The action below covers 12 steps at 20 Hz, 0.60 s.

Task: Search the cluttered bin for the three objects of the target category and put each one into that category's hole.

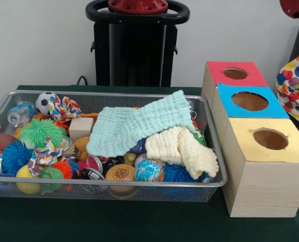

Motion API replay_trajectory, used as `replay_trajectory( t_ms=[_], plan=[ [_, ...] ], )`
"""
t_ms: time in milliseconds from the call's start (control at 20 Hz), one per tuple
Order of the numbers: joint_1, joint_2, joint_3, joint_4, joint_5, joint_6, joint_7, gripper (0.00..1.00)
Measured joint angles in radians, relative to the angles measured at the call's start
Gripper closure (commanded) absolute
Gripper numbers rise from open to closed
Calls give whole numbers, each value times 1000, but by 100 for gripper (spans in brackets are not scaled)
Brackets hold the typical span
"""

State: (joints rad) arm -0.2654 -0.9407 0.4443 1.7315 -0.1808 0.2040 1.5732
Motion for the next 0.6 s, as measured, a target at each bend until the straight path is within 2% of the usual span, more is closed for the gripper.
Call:
replay_trajectory(
  t_ms=[600],
  plan=[
    [1, 1, -21, 0, -118, -166, 0, 100]
  ],
)
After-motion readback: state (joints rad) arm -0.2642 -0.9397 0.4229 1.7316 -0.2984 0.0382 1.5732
